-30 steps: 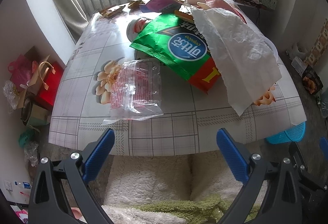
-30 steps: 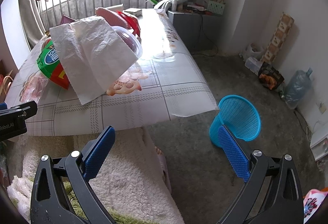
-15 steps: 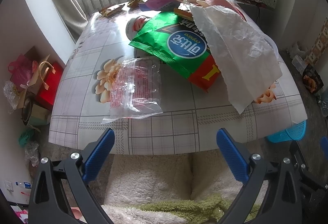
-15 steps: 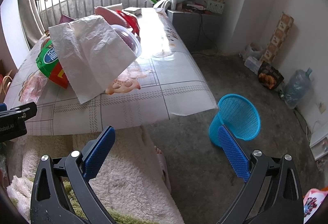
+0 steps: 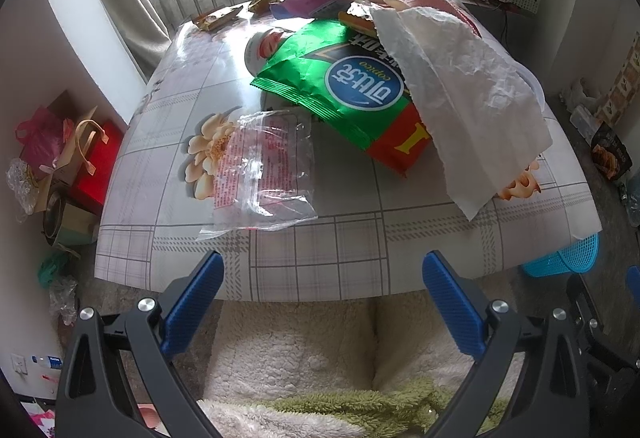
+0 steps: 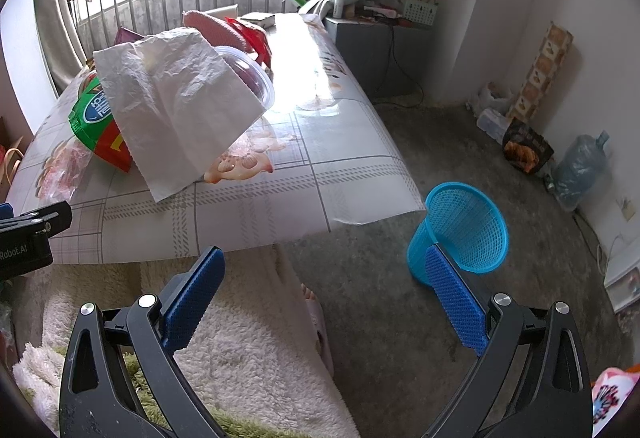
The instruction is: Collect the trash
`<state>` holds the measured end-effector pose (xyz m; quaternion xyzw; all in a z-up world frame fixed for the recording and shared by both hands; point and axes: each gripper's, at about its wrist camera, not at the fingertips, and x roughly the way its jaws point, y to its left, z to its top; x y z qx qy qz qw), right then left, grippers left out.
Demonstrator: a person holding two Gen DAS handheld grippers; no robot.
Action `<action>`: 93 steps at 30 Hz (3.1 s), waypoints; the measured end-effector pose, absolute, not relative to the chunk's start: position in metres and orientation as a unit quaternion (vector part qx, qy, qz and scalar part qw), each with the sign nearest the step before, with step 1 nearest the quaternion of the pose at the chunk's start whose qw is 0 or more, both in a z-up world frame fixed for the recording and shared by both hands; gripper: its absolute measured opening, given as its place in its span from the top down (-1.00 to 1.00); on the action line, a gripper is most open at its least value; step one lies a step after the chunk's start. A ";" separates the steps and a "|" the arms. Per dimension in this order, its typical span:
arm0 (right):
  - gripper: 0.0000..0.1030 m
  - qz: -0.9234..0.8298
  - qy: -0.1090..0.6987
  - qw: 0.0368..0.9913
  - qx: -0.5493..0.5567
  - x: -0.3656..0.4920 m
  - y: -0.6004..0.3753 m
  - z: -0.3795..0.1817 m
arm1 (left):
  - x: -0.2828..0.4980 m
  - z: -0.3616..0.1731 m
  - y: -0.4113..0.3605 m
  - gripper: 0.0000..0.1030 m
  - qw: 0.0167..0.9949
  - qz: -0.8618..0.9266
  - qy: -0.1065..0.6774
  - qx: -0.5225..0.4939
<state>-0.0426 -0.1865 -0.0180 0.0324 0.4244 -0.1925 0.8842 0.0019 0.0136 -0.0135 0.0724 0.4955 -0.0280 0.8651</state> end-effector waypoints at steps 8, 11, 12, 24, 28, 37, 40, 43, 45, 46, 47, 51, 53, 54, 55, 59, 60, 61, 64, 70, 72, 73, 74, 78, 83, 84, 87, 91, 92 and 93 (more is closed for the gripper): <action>-0.86 -0.188 0.425 0.885 0.029 -0.042 -0.186 -0.018 | 0.002 -0.014 0.013 -0.89 0.865 -0.027 0.496 0.073; -0.86 -0.187 0.425 0.885 0.031 -0.042 -0.186 -0.018 | 0.001 -0.015 0.013 -0.89 0.865 -0.027 0.496 0.073; -0.86 -0.187 0.425 0.885 0.032 -0.043 -0.186 -0.018 | 0.000 -0.015 0.013 -0.89 0.865 -0.026 0.496 0.074; -0.86 -0.184 0.429 0.884 0.031 -0.040 -0.185 -0.020 | 0.002 -0.015 0.017 -0.89 0.862 -0.020 0.501 0.074; -0.86 -0.181 0.433 0.883 0.030 -0.037 -0.184 -0.021 | 0.004 -0.016 0.019 -0.89 0.861 -0.018 0.503 0.073; -0.86 -0.169 0.447 0.879 0.000 -0.016 -0.175 -0.019 | 0.012 -0.015 0.031 -0.89 0.862 -0.010 0.502 0.064; -0.86 -0.165 0.445 0.880 -0.003 -0.011 -0.172 -0.016 | 0.018 -0.013 0.037 -0.89 0.863 -0.007 0.502 0.060; -0.86 -0.160 0.444 0.881 -0.013 -0.006 -0.167 -0.013 | 0.023 -0.009 0.041 -0.89 0.865 -0.004 0.499 0.054; -0.86 -0.157 0.446 0.881 -0.018 -0.002 -0.164 -0.012 | 0.027 -0.007 0.044 -0.89 0.866 -0.003 0.498 0.052; -0.86 -0.154 0.448 0.880 -0.020 0.001 -0.163 -0.012 | 0.030 -0.005 0.045 -0.89 0.866 -0.003 0.498 0.050; -0.86 -0.153 0.450 0.880 -0.022 0.004 -0.163 -0.011 | 0.033 -0.004 0.046 -0.89 0.866 -0.003 0.497 0.048; -0.86 -0.148 0.454 0.878 -0.024 0.017 -0.162 -0.009 | 0.045 0.001 0.049 -0.89 0.866 -0.005 0.498 0.040; -0.86 -0.145 0.456 0.878 -0.027 0.025 -0.161 -0.007 | 0.049 0.003 0.049 -0.89 0.866 -0.006 0.498 0.037; -0.86 -0.144 0.456 0.878 -0.028 0.028 -0.160 -0.006 | 0.051 0.004 0.049 -0.89 0.866 -0.006 0.498 0.035; -0.86 -0.143 0.457 0.877 -0.029 0.033 -0.160 -0.005 | 0.054 0.005 0.049 -0.89 0.866 -0.007 0.498 0.034; -0.86 -0.138 0.459 0.877 -0.031 0.047 -0.156 -0.003 | 0.065 0.007 0.052 -0.89 0.865 -0.007 0.500 0.032; -0.86 -0.137 0.459 0.877 -0.031 0.048 -0.156 -0.003 | 0.067 0.007 0.053 -0.89 0.865 -0.007 0.500 0.031; -0.86 -0.136 0.461 0.877 -0.030 0.052 -0.155 -0.003 | 0.071 0.008 0.054 -0.89 0.865 -0.007 0.501 0.030; -0.86 -0.133 0.461 0.877 -0.027 0.061 -0.155 -0.004 | 0.081 0.008 0.058 -0.89 0.865 -0.010 0.501 0.029; -0.86 -0.114 0.438 0.892 -0.001 0.072 -0.164 0.006 | 0.097 0.010 0.072 -0.89 0.877 -0.054 0.477 0.002; -0.86 -0.108 0.427 0.898 0.006 0.074 -0.168 0.008 | 0.102 0.011 0.078 -0.89 0.880 -0.089 0.467 -0.022; -0.86 -0.106 0.419 0.902 0.008 0.076 -0.170 0.010 | 0.104 0.011 0.080 -0.89 0.880 -0.102 0.463 -0.033; -0.86 -0.106 0.412 0.905 0.008 0.076 -0.172 0.011 | 0.105 0.011 0.084 -0.89 0.880 -0.121 0.455 -0.057; -0.86 -0.102 0.388 0.916 0.001 0.078 -0.176 0.018 | 0.110 0.014 0.094 -0.89 0.877 -0.165 0.439 -0.106; -0.86 -0.090 0.379 0.921 0.027 0.079 -0.189 0.021 | 0.113 0.023 0.104 -0.89 0.871 -0.216 0.419 -0.135; -0.86 -0.088 0.382 0.919 0.034 0.079 -0.192 0.021 | 0.112 0.027 0.103 -0.89 0.874 -0.225 0.410 -0.135; -0.86 -0.077 0.392 0.914 0.065 0.082 -0.200 0.017 | 0.103 0.036 0.090 -0.89 0.872 -0.269 0.394 -0.109; -0.86 -0.055 0.393 0.913 0.093 0.079 -0.206 0.017 | 0.093 0.030 0.078 -0.89 0.870 -0.272 0.409 -0.056; -0.86 -0.050 0.391 0.914 0.096 0.077 -0.206 0.017 | 0.091 0.025 0.079 -0.89 0.871 -0.258 0.415 -0.045; -0.86 -0.045 0.391 0.914 0.098 0.076 -0.206 0.018 | 0.089 0.020 0.081 -0.89 0.872 -0.245 0.421 -0.034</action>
